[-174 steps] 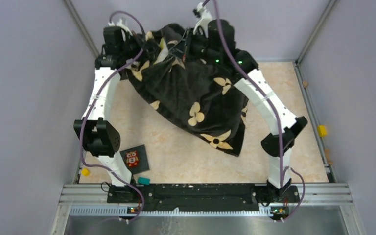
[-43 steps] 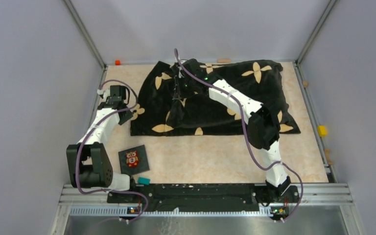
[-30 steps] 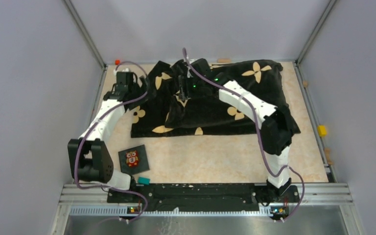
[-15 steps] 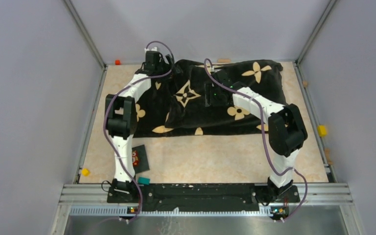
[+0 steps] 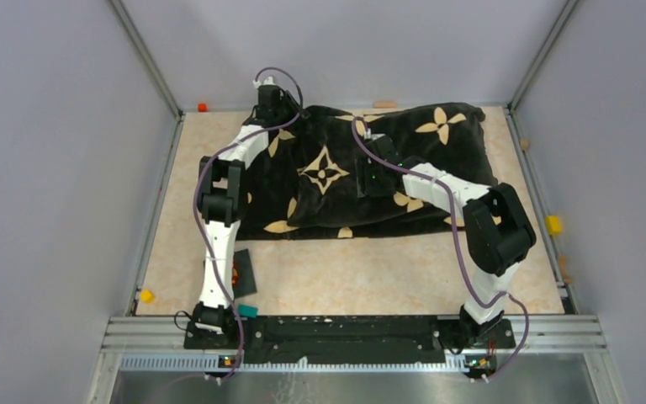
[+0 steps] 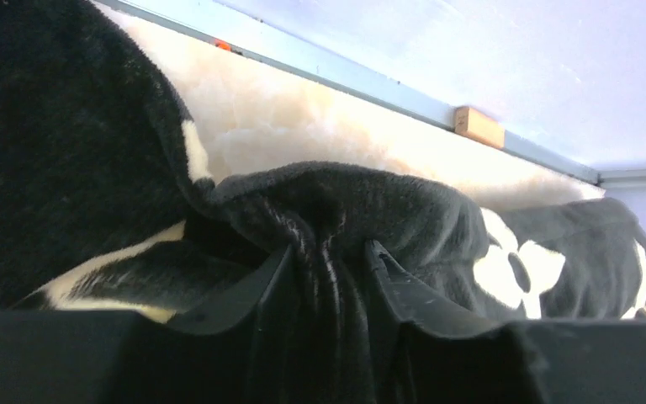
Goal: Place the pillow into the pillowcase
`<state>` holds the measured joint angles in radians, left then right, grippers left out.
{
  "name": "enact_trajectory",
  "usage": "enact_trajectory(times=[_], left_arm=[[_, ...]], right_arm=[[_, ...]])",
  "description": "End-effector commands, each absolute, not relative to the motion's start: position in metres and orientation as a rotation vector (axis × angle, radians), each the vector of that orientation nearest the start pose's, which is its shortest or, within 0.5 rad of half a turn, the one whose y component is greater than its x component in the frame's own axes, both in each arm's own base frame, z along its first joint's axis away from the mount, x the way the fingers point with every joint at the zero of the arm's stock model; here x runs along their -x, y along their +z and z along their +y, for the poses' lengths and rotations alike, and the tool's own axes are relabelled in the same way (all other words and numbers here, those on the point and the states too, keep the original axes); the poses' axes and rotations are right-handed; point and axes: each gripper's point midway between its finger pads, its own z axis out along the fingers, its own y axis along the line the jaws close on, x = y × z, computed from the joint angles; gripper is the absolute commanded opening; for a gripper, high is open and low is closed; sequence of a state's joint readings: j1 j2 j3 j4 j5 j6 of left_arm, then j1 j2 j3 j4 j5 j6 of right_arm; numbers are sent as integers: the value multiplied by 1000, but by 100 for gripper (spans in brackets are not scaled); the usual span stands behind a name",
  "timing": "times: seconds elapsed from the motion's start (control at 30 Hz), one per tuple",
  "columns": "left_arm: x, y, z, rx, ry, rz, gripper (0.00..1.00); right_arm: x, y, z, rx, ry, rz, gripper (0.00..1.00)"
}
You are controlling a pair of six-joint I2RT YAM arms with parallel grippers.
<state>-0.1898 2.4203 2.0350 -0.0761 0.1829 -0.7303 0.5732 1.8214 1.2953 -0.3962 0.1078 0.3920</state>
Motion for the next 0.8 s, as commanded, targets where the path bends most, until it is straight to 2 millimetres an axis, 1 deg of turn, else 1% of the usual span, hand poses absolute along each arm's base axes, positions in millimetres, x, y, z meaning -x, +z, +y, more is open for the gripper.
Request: enact_trajectory(times=[0.0, 0.03, 0.07, 0.1, 0.2, 0.3, 0.33, 0.37, 0.43, 0.5, 0.53, 0.57, 0.6, 0.63, 0.7, 0.77], left_arm=[[-673, 142, -176, 460, -771, 1943, 27], [-677, 144, -170, 468, -766, 1934, 15], [-682, 148, -163, 477, -755, 1922, 5], [-686, 155, -154, 485, -736, 1909, 0], [-698, 183, -121, 497, -650, 1856, 0], [-700, 198, -90, 518, -544, 1827, 0], [-700, 201, -84, 504, -512, 1826, 0], [-701, 203, -83, 489, -501, 1825, 0], [-700, 206, -89, 446, -526, 1835, 0], [-698, 208, -100, 404, -564, 1841, 10], [-697, 210, -105, 381, -581, 1842, 24], [-696, 211, -108, 371, -587, 1845, 44], [-695, 215, -109, 365, -585, 1847, 54], [-693, 222, -110, 350, -589, 1842, 61], [-686, 235, -116, 325, -584, 1841, 73], [-675, 252, -124, 295, -579, 1836, 78]], right_arm=[[-337, 55, 221, 254, 196, 2648, 57], [-337, 57, 222, 257, 199, 2646, 57], [-337, 58, 222, 261, 200, 2646, 57], [-337, 59, 222, 265, 195, 2645, 57], [-336, 62, 216, 268, 184, 2647, 57], [-332, 63, 208, 258, 185, 2651, 57], [-331, 63, 207, 256, 185, 2650, 57], [-331, 66, 207, 255, 188, 2647, 57], [-334, 73, 213, 255, 225, 2628, 57], [-341, 88, 222, 253, 280, 2588, 57], [-346, 99, 228, 253, 310, 2566, 57], [-349, 109, 232, 250, 332, 2544, 57], [-353, 122, 235, 244, 351, 2517, 57], [-357, 135, 237, 233, 364, 2487, 58], [-366, 161, 234, 192, 351, 2421, 60], [-377, 179, 225, 144, 317, 2370, 60]])
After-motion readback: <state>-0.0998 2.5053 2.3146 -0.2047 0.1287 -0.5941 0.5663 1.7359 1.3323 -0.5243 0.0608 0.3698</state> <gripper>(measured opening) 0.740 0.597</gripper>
